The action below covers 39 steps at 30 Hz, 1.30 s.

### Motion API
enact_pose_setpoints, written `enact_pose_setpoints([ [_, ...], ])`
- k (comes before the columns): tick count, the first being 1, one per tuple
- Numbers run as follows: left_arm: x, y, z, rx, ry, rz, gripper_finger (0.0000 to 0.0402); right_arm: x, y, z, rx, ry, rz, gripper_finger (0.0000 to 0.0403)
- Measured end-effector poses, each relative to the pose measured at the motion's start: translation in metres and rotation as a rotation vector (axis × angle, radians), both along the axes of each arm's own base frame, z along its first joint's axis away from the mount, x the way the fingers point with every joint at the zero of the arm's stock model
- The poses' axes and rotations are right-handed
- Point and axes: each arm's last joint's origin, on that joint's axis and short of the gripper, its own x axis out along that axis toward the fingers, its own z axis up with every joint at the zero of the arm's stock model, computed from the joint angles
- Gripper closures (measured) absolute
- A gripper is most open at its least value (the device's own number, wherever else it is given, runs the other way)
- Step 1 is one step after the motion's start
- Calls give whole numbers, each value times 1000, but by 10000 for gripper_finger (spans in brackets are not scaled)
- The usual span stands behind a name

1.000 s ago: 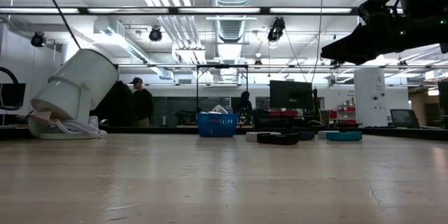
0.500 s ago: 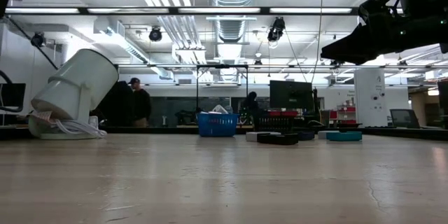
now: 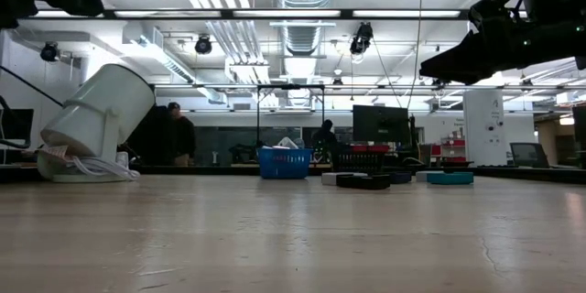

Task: Pick & Place Office items
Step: Put the light blue digital clock into the black basket

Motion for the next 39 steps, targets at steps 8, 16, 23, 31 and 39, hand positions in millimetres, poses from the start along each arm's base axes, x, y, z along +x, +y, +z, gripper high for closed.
enact_pose_setpoints([
  [8,-6,3,-3,25,3,1,167,0,0,0,0,-1,0,147],
  [16,-5,3,-6,66,20,6,167,0,0,0,0,0,0,147],
  [23,-4,5,-12,67,89,92,168,0,0,0,0,0,0,147],
  [31,-4,5,-13,55,107,91,168,0,0,0,0,0,0,147],
  [39,-4,5,-13,53,109,90,168,0,0,0,0,0,0,147],
])
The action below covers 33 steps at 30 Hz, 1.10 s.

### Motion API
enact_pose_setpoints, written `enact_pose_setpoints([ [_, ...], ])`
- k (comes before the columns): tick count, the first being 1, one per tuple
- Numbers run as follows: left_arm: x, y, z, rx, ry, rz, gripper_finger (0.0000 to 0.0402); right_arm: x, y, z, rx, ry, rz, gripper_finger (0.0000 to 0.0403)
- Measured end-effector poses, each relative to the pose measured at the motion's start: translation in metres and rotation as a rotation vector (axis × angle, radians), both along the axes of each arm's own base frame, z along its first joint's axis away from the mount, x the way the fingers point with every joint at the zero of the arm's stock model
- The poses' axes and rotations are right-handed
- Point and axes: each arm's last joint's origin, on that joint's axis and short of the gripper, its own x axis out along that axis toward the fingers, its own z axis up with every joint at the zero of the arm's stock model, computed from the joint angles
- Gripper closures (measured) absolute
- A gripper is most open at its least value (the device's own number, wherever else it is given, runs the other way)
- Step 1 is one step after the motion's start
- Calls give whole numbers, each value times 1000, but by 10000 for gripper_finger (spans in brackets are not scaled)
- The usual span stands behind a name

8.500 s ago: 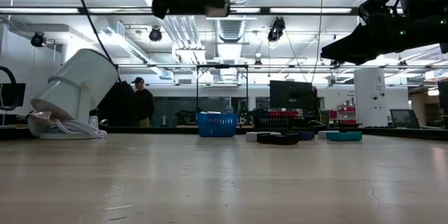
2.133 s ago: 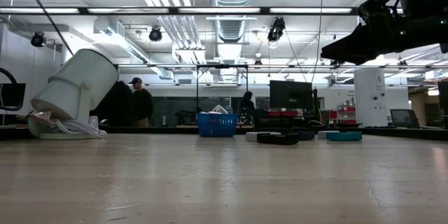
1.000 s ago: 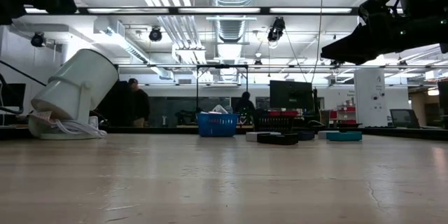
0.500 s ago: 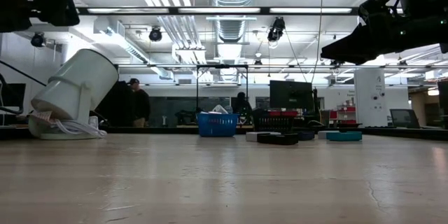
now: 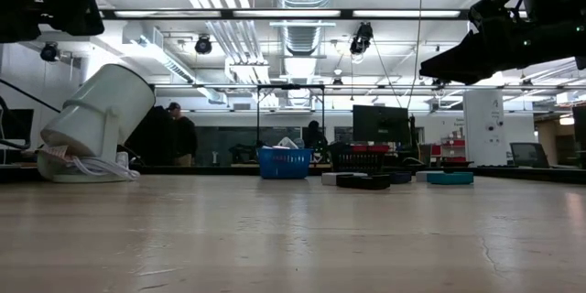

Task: Pick & Place Office items
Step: Put the light blue digital clock into the black basket

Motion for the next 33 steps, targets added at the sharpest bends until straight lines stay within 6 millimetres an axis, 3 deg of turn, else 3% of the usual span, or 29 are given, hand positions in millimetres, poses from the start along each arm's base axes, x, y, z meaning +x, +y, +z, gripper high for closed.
enact_pose_setpoints([
  [23,0,0,0,1,2,0,168,0,0,3,-8,-31,0,147],
  [33,0,0,0,1,1,1,168,0,0,4,159,-99,-15,147],
])
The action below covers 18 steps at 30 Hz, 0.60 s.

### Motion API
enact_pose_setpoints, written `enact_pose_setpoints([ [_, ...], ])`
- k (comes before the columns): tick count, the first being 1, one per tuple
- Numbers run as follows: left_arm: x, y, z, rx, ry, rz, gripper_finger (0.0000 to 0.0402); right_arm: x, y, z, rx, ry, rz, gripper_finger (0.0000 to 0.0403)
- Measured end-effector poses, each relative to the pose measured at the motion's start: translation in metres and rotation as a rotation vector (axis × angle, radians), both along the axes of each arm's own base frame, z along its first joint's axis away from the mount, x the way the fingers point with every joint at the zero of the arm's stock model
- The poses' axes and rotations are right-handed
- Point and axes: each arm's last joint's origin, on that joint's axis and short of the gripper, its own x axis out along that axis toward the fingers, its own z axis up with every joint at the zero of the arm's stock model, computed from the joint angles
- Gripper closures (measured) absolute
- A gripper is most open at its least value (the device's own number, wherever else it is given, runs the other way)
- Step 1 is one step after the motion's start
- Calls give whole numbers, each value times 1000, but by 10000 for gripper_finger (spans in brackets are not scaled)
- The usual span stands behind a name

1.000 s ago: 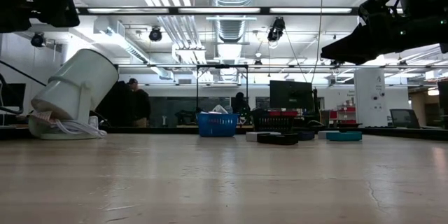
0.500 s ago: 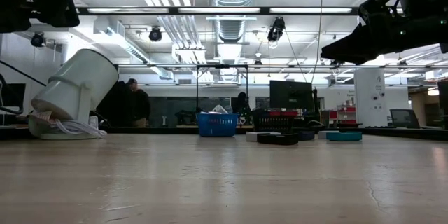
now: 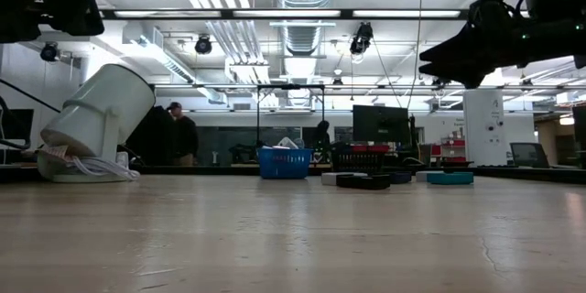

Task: Pick & Place Office items
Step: Put the light blue digital clock into the black basket

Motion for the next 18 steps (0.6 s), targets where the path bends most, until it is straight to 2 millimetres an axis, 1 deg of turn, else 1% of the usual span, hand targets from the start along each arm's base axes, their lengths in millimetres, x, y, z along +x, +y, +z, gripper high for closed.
enact_pose_setpoints([
  [4,0,0,0,0,0,0,168,0,0,-4,12,43,0,147],
  [11,0,0,0,0,0,0,168,-2,1,-16,24,175,9,147],
  [18,0,0,0,0,0,0,168,-3,2,-19,-16,216,27,147],
])
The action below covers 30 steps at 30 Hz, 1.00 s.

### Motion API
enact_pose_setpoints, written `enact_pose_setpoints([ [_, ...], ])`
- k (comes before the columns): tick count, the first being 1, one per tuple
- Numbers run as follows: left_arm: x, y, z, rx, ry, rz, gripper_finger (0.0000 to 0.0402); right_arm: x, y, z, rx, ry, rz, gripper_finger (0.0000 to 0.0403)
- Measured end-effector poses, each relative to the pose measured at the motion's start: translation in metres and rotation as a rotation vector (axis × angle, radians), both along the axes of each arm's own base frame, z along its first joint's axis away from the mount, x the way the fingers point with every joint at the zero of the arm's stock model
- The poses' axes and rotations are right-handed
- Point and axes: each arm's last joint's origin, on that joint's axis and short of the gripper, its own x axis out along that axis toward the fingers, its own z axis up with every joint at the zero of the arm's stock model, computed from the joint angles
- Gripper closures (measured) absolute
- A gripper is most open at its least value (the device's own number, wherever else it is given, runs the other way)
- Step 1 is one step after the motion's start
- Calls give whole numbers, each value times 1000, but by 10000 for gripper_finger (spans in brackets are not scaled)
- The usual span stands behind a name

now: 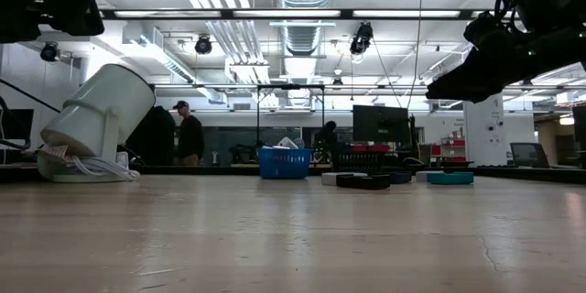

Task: Pick & Place Office items
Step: Put the light blue digital clock into the black basket

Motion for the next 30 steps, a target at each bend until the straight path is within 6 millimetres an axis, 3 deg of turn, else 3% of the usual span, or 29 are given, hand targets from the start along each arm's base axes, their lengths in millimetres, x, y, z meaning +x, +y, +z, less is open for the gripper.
enact_pose_setpoints([
  [18,0,0,0,0,-1,-1,168,-4,1,-17,68,111,-39,147],
  [26,0,0,0,0,0,-1,168,-8,0,-35,325,33,-225,147],
  [30,0,0,0,0,0,-1,168,-7,0,-35,335,-16,-226,145],
])
